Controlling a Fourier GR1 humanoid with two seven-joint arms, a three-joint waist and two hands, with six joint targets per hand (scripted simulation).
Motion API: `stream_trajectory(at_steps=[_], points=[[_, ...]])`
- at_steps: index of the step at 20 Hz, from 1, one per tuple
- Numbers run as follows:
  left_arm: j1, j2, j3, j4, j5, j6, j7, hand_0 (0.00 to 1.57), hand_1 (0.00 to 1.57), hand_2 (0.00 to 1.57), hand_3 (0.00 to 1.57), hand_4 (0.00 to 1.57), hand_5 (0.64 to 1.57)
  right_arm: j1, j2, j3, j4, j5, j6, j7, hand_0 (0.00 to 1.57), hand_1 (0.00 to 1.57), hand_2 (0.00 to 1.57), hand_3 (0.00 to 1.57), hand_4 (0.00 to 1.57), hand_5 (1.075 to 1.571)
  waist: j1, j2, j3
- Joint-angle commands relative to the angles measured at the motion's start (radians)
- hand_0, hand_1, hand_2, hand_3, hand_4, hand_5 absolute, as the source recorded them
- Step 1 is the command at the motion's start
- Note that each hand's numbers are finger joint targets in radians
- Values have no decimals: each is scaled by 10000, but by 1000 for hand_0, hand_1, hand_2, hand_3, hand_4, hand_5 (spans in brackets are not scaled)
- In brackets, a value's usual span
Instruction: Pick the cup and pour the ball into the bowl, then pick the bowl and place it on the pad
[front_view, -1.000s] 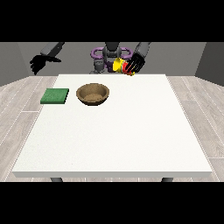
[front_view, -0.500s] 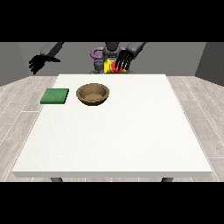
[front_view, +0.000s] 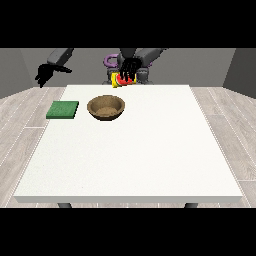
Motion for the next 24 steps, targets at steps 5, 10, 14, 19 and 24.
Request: stream_trajectory(at_steps=[5,10,14,19,24], points=[[-365,-15,-1118,-3,-1343,-864,963,0,0,1571,1571,884,1556,-1011,303,192,-105,-167,87,305,0,0,0,218,0,1527,-678,556,-2],[-563,-15,-1732,-125,-1870,-2195,322,0,0,1571,1571,1196,1434,-829,-97,28,240,-191,411,-103,0,0,0,190,0,1521,-443,710,2],[-846,-14,-2277,-191,-2375,-3338,22,614,614,1571,1571,1232,1387,-645,186,232,344,-36,178,148,0,0,0,71,0,1519,-418,24,2],[-2045,211,-2115,107,-3291,-4239,-327,1556,1556,1571,1571,1198,1451,-690,245,242,495,12,-48,202,0,0,0,200,0,1515,-280,62,0],[-2006,204,-1498,-208,-3621,-4441,-1016,1534,1534,1571,1571,1207,1457,-564,173,177,393,-209,220,243,0,0,0,144,0,1520,-393,-22,-4]])
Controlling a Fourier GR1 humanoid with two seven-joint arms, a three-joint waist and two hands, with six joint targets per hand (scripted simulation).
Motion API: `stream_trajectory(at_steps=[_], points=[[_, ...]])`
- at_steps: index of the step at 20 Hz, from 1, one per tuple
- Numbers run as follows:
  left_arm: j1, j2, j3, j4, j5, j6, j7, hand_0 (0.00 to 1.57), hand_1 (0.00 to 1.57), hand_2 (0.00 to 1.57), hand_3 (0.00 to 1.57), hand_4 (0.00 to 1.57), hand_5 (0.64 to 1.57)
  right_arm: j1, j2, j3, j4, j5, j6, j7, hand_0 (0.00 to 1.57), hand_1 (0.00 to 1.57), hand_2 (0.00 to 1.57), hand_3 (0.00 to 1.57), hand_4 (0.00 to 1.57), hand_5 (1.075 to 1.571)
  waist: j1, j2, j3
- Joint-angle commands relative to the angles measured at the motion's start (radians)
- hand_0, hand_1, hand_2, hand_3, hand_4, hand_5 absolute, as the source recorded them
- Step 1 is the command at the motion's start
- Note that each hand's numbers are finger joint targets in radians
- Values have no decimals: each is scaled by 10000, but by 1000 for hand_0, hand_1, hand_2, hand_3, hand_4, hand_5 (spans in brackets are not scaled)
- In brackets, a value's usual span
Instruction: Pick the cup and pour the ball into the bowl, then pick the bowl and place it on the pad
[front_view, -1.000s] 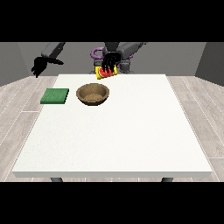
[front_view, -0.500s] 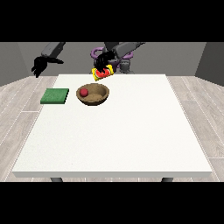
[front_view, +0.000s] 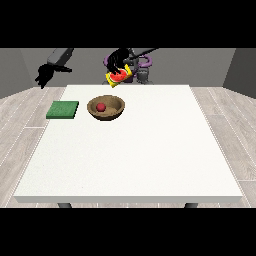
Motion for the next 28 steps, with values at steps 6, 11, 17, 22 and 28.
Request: stream_trajectory(at_steps=[6,11,17,22,28], points=[[1127,-26,1147,-916,505,716,-264,1349,1349,1571,1571,1194,1456,114,285,43,273,-248,183,700,0,0,0,0,462,1557,545,-48,-23],[1502,707,3573,-2329,2598,2367,-420,415,415,1571,1571,998,1565,312,274,-327,433,-439,-240,476,0,0,0,0,470,1557,1699,319,-41],[2459,444,5245,-3014,6067,2521,-2294,1270,1270,1571,1571,971,1554,-309,-27,-659,211,-624,-784,515,0,0,0,0,298,1559,2392,1498,-44],[2545,63,6669,-3091,8575,2622,-3704,1081,1081,1089,905,821,1549,-863,400,-795,-125,-1035,-660,388,0,0,0,0,305,1569,2060,2916,-40],[3283,-140,7135,-3001,11844,2733,-4597,0,0,0,0,400,1548,-1316,1032,-128,-555,-719,-889,849,0,0,0,0,421,1566,1371,3139,-37]])
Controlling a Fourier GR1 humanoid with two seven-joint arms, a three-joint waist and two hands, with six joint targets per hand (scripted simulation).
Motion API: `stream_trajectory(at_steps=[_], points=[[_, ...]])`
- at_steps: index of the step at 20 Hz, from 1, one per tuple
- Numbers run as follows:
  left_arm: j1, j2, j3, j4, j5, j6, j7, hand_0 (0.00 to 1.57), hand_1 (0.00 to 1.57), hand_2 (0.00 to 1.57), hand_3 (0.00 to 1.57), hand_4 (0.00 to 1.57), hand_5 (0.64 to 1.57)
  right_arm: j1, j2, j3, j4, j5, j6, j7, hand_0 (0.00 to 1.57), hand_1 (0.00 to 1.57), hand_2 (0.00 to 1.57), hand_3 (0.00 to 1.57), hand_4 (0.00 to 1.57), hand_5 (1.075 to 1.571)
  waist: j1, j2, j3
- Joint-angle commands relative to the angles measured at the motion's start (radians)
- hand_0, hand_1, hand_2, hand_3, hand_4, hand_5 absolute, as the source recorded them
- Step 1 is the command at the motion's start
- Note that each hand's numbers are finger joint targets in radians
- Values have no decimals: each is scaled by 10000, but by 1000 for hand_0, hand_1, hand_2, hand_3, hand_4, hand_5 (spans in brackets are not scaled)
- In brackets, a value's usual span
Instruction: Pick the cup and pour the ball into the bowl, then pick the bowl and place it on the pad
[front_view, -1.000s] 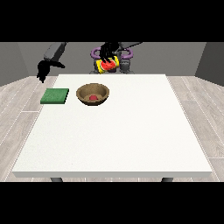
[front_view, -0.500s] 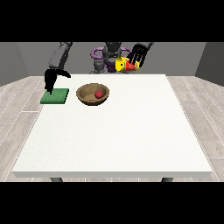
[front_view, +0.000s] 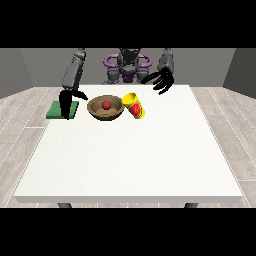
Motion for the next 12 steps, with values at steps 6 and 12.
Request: stream_trajectory(at_steps=[6,12], points=[[911,-73,926,936,2067,-302,-1895,0,0,0,0,0,1519,215,935,1018,-310,559,-24,-108,0,0,0,0,111,1541,-1033,-122,37],[917,96,1335,1499,2573,-658,-1817,0,0,0,0,0,1533,-107,1124,1052,8,357,-445,796,0,0,0,0,82,1543,-1244,-818,39]])
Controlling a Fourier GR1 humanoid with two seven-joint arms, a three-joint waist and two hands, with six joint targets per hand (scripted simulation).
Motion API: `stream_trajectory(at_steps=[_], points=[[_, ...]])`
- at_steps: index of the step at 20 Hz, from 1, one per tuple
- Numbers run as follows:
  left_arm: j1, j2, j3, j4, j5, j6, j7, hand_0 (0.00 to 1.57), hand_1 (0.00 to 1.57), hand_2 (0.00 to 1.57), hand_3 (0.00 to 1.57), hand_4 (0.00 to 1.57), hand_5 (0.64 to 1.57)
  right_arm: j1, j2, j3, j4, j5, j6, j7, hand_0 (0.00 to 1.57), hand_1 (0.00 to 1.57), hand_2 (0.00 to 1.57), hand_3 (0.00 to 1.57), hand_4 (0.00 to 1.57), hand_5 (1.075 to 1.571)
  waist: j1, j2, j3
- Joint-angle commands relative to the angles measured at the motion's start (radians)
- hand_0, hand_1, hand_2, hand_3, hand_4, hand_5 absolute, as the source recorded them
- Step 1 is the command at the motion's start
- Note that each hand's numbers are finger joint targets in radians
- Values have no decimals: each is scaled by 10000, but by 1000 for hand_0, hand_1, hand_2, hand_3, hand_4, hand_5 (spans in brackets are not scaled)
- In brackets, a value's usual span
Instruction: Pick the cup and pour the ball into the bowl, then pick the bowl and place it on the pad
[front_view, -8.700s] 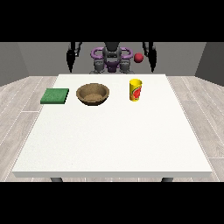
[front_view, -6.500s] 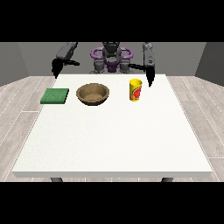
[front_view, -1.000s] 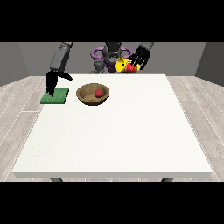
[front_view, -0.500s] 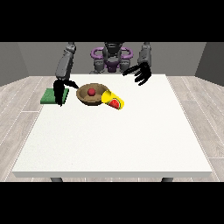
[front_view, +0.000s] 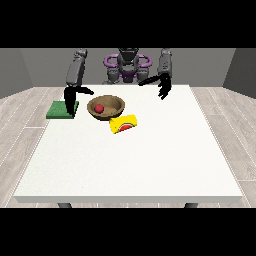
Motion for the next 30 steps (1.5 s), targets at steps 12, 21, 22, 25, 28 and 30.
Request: stream_trajectory(at_steps=[12,21,22,25,28,30], points=[[-662,49,-822,-1788,-1,-397,933,0,0,0,0,0,1558,-201,331,-573,1401,-372,-39,-1653,0,0,0,0,151,1525,1197,1172,16],[117,354,-471,-1282,494,-901,792,0,0,0,0,0,1564,-543,1139,-221,1085,-394,-966,-402,0,0,0,0,362,1546,989,-39,2],[205,290,-396,-950,293,-544,793,0,0,0,0,0,1564,-952,745,-279,984,-591,-697,354,0,0,0,0,347,1546,644,-196,1],[352,282,-687,-1825,443,-1063,1294,0,0,0,0,0,1564,-549,1296,-258,1536,-422,-1189,-740,0,0,0,0,381,1551,1194,-209,8],[425,436,-609,-2025,470,-1087,937,0,0,0,0,0,1566,-148,1328,-191,1904,-275,-1279,-959,0,0,0,0,375,1550,1239,237,8],[351,331,-828,-2173,442,-1188,913,0,0,0,0,0,1567,133,1003,61,2224,295,-2167,-500,1570,1570,1571,823,656,1570,1653,462,3]])
